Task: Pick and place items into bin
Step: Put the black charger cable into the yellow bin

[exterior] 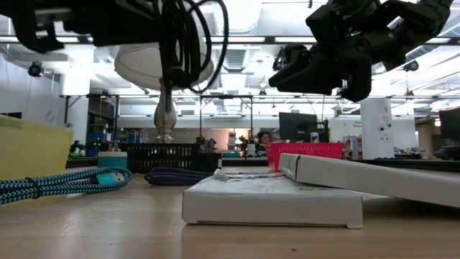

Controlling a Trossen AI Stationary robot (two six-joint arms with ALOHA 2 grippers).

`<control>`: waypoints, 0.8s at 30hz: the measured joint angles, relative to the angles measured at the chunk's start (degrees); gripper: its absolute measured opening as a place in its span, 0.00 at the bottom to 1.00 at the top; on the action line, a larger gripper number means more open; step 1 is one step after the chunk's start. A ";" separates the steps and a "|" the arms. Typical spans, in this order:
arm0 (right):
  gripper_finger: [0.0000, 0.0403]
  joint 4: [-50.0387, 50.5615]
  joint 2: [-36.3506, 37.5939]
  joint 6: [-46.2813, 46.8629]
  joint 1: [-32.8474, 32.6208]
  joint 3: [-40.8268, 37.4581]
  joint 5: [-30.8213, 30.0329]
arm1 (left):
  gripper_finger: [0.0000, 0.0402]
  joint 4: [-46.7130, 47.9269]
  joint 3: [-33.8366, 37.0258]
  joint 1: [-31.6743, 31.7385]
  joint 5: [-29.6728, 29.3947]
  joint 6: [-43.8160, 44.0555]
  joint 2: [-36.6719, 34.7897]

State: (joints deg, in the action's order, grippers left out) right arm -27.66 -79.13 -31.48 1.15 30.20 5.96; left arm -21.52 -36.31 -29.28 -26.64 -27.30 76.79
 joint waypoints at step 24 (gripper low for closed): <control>0.31 -0.22 0.00 1.09 0.00 0.00 0.00 | 0.03 35.62 -0.44 -2.75 -4.48 36.13 -23.03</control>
State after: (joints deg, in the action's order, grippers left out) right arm -27.88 -79.13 -30.39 1.15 30.20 5.96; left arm 14.10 -36.76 -32.03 -31.12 8.82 53.76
